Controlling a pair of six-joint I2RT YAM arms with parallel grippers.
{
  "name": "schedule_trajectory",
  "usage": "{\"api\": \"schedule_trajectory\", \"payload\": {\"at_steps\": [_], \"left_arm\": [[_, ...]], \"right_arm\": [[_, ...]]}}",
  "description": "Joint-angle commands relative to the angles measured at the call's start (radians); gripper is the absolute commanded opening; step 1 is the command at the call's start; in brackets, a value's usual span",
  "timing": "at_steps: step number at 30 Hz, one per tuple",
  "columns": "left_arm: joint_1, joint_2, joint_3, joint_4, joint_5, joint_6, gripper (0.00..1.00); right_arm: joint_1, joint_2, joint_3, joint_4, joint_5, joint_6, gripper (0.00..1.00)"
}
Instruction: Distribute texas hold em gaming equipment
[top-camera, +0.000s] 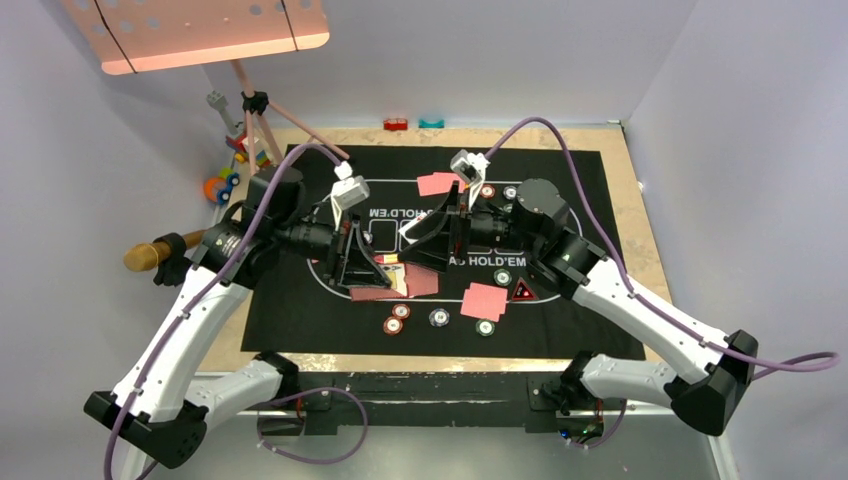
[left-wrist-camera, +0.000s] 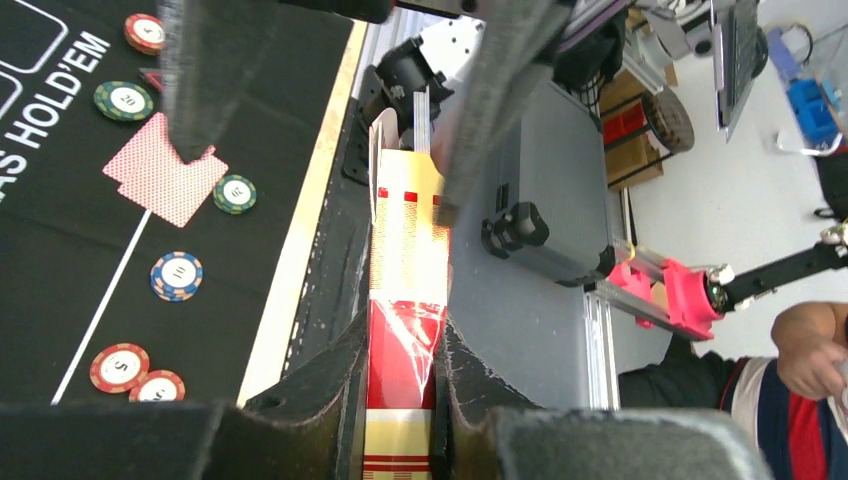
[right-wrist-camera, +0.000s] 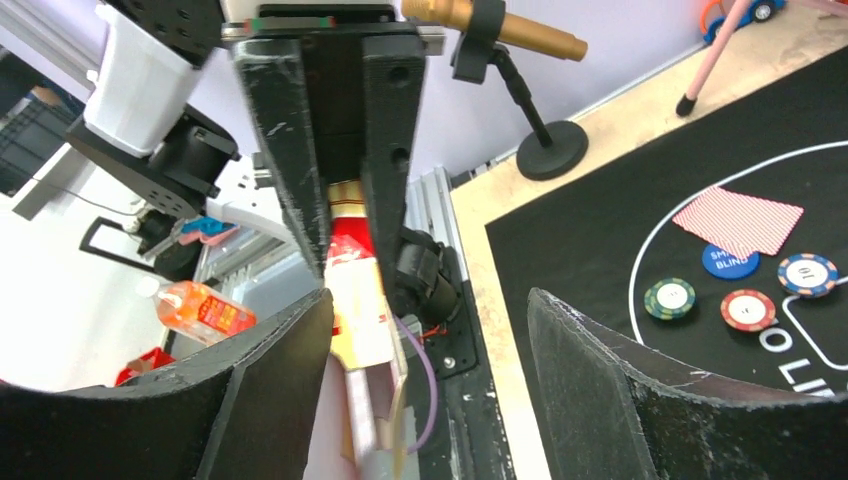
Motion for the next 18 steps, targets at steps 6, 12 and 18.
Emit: {"api": "schedule_trajectory", "payload": {"at_steps": [6, 12, 18], "left_arm": [[0.045, -0.022, -0.014, 0.179, 0.043, -0.141, 0.0], [0.058, -0.019, -0.019, 0.232, 0.046, -0.197, 0.0], [0.084, -0.004, -0.013, 0.28, 0.049, -0.258, 0.0]], "right_arm": [[-0.067, -0.056, -0.022, 0.126, -0.067, 0.14, 0.77], [-0.068, -0.025, -0.087, 0.235, -0.118, 0.234, 0.75], [-0.068, 0.008, -0.128, 0.352, -0.158, 0.314, 0.71]]}}
